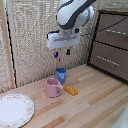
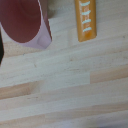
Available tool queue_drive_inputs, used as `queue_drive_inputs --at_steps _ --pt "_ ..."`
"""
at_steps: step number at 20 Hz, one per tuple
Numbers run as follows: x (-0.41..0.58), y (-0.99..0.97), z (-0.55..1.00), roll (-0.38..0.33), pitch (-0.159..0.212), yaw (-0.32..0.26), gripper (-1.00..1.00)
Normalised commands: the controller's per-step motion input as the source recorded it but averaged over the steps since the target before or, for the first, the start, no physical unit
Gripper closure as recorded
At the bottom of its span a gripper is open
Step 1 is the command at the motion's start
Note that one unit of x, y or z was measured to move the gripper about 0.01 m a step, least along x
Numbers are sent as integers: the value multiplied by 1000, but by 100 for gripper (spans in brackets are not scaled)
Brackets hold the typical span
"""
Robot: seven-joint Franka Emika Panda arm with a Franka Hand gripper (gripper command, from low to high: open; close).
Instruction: Please adjust your gripper to match the height of the lower drawer handle. Progress your gripper onward until it happens to touch the drawer handle. Now, firmly take hold of it with your gripper, then steadily retract it to swing the drawer wide open.
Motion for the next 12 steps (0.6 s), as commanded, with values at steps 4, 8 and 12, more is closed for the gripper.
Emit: queue_drive_inputs --at_steps 4,8,12 --pt "-105 -90 0 -325 -34 155 -100" --pt "-160 -239 -7 -375 -25 124 -100" --pt "-146 -251 -15 -375 -21 117 -100"
